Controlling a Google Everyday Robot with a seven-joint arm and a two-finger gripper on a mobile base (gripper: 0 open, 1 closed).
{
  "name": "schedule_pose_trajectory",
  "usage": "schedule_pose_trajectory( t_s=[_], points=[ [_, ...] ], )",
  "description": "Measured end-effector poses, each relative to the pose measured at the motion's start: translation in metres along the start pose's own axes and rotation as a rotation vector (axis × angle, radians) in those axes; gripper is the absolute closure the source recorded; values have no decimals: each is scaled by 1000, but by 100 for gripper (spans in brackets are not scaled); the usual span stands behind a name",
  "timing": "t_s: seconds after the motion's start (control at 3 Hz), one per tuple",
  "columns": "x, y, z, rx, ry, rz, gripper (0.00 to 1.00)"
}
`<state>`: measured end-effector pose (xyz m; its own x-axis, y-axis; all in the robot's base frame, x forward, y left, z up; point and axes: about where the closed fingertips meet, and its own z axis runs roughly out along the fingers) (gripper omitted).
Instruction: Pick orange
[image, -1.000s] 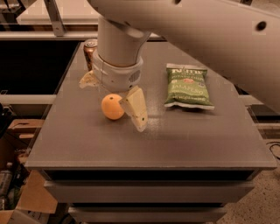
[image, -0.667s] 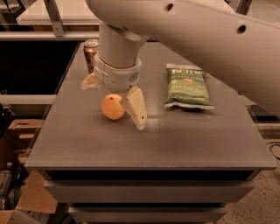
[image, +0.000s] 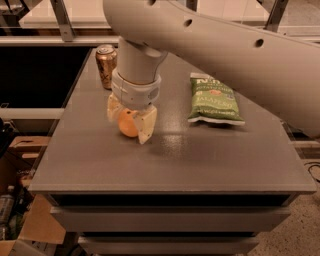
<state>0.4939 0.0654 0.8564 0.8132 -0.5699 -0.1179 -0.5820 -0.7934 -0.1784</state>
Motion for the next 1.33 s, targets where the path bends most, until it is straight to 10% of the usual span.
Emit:
schedule_pose_trajectory(
  t_s=[0.67, 1.33],
  points=[
    [11, -4, 3, 16, 7, -11, 85],
    [15, -16, -30, 51, 71, -56, 100]
  ],
)
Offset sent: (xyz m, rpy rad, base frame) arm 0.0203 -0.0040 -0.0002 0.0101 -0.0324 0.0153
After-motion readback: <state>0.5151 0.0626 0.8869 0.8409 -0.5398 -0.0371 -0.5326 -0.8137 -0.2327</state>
